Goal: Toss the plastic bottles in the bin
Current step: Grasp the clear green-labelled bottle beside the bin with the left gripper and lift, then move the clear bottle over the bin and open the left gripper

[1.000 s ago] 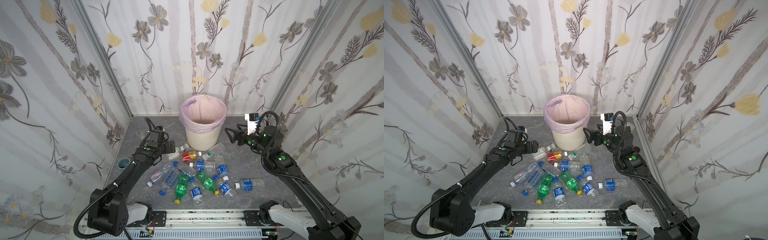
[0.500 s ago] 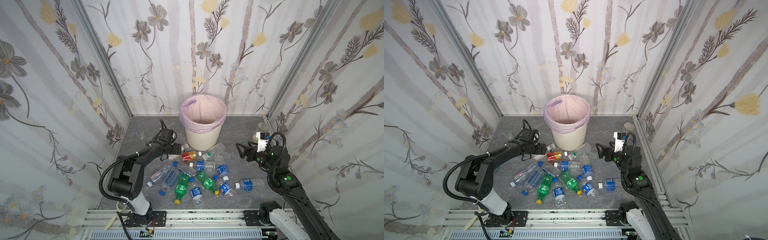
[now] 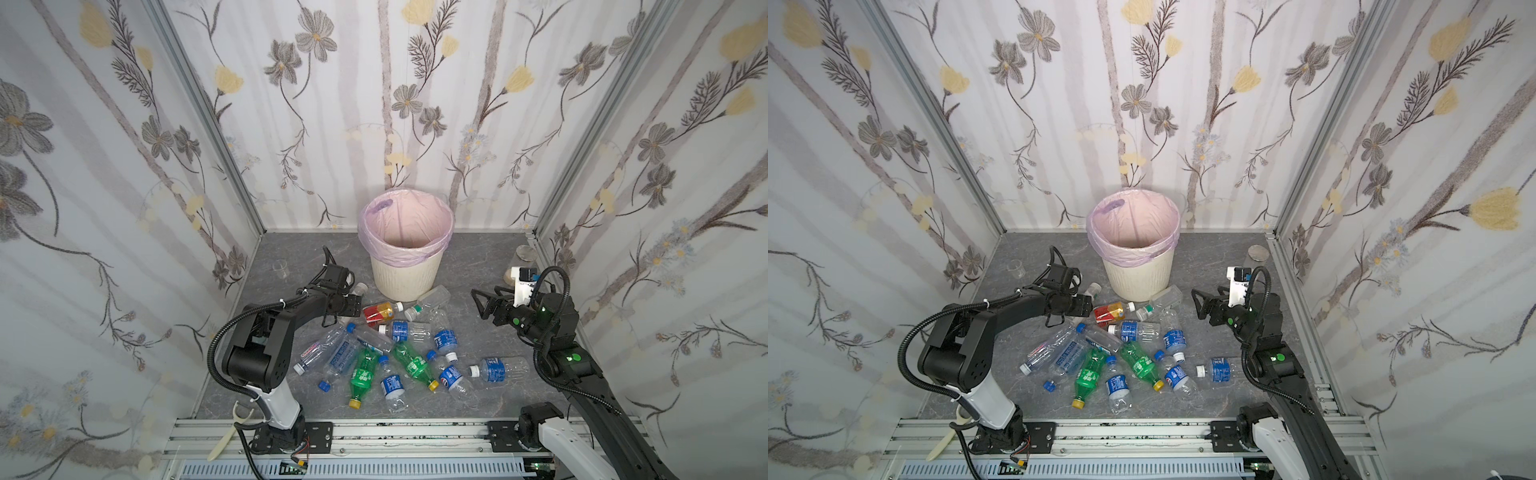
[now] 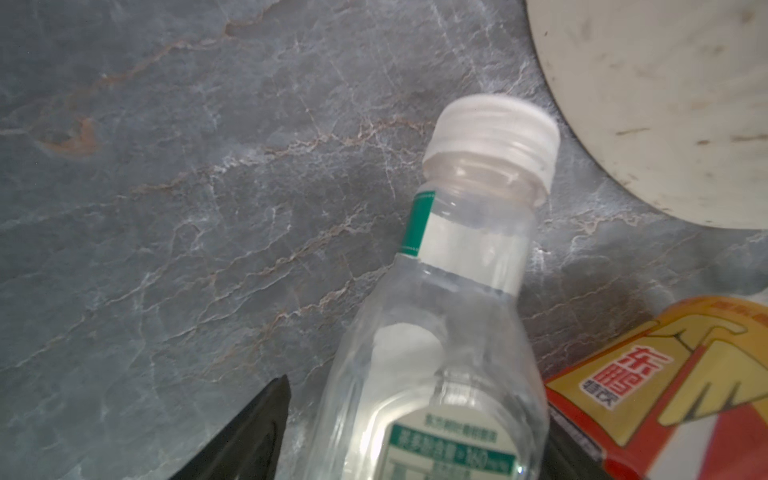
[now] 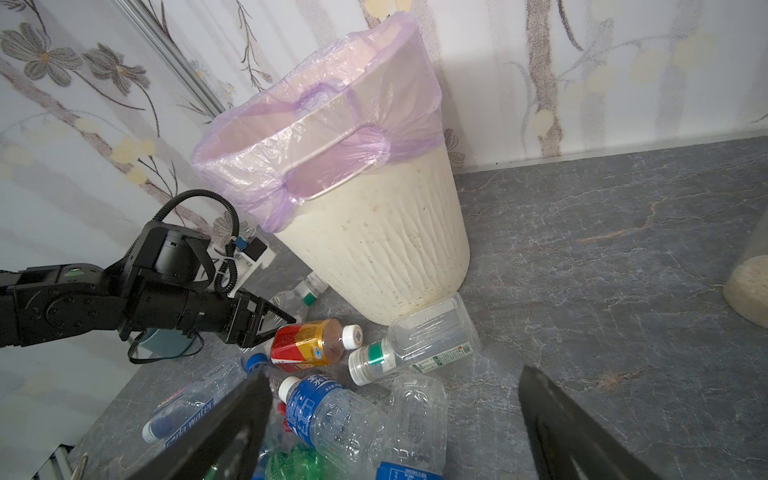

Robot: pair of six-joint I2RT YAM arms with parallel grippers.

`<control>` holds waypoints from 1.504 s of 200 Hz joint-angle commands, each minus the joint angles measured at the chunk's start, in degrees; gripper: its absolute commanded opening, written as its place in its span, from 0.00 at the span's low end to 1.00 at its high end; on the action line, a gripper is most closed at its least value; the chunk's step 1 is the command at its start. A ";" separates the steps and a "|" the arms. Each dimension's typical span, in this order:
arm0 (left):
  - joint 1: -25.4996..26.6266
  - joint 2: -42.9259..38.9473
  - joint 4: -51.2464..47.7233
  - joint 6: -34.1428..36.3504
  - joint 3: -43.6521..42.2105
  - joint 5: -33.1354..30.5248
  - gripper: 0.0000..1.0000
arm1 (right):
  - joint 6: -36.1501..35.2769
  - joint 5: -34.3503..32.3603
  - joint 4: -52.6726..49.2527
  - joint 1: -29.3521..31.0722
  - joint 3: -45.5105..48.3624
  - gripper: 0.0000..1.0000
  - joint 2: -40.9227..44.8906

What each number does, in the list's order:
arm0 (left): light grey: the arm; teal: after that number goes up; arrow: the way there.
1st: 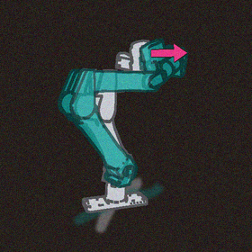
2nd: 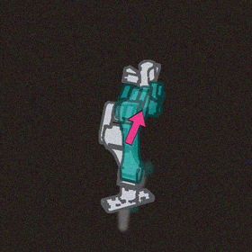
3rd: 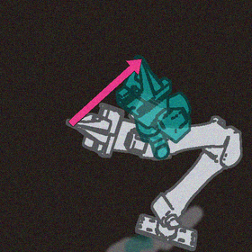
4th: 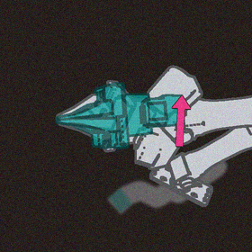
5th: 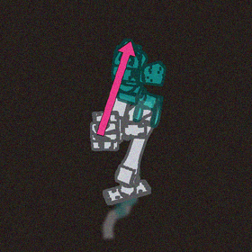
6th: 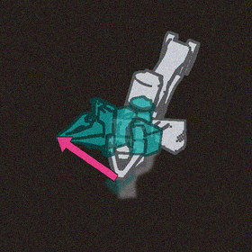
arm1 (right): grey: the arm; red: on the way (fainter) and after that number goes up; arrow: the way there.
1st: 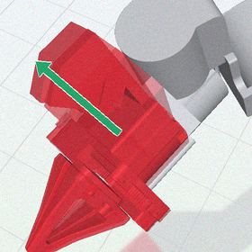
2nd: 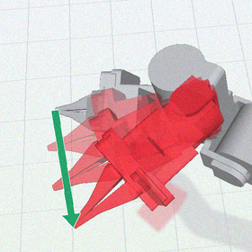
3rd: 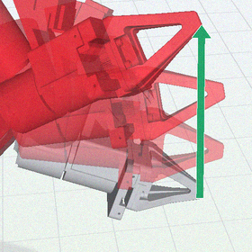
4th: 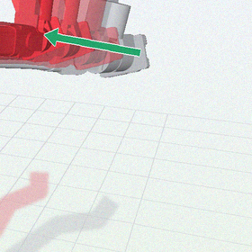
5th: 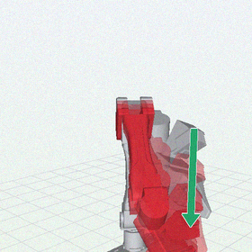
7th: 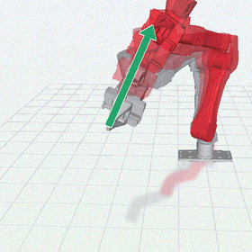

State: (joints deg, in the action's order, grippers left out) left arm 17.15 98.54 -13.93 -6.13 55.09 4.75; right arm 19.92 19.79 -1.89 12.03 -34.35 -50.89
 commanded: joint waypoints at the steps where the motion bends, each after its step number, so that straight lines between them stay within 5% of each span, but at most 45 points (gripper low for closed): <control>1: 0.04 0.12 1.57 -1.28 -0.73 -3.22 0.76 | 0.62 0.60 2.14 0.01 0.30 0.93 -0.26; 38: -0.01 -2.55 3.81 -2.36 -1.63 -5.79 0.50 | 1.15 0.42 2.33 0.01 0.82 0.92 -0.08; 100: 0.02 -24.09 6.54 -6.28 -4.99 -8.71 0.47 | 0.91 -1.40 1.60 -0.08 3.24 0.89 -0.35; 150: 0.24 -52.88 11.40 -8.80 -11.02 -3.50 0.47 | 1.41 -4.00 0.85 0.01 3.61 0.85 0.09; 174: 0.34 -58.35 13.92 -10.17 -11.34 -0.44 0.49 | 2.47 -2.61 2.11 0.01 3.85 0.85 0.20; 200: 0.78 -51.66 20.43 -12.30 -4.57 5.25 0.46 | 4.20 -2.16 3.51 0.06 3.77 0.84 -0.12; 240: 3.64 -21.55 26.66 -14.85 22.34 13.99 0.48 | 6.06 -2.56 3.73 0.18 3.63 0.80 -1.47; 252: 4.91 -12.33 24.92 -15.99 31.53 15.40 0.55 | 6.67 -2.43 3.52 0.27 3.63 0.79 -1.63; 270: 6.94 -2.31 15.06 -14.25 44.32 13.70 0.86 | 6.56 -1.82 1.18 0.44 2.64 0.79 -1.99; 284: 8.33 -2.18 13.75 -12.69 43.93 10.79 0.99 | 5.34 -1.84 -2.46 0.61 1.16 0.81 -2.19; 301: 8.87 -6.00 13.76 -11.71 39.09 7.81 1.00 | 4.10 -2.72 -5.93 0.69 -0.02 0.83 -1.77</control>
State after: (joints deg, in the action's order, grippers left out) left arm 25.34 95.90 1.43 -19.68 97.10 16.32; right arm 25.43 17.54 -3.22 12.49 -32.69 -52.84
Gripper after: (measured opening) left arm 0.997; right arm 0.818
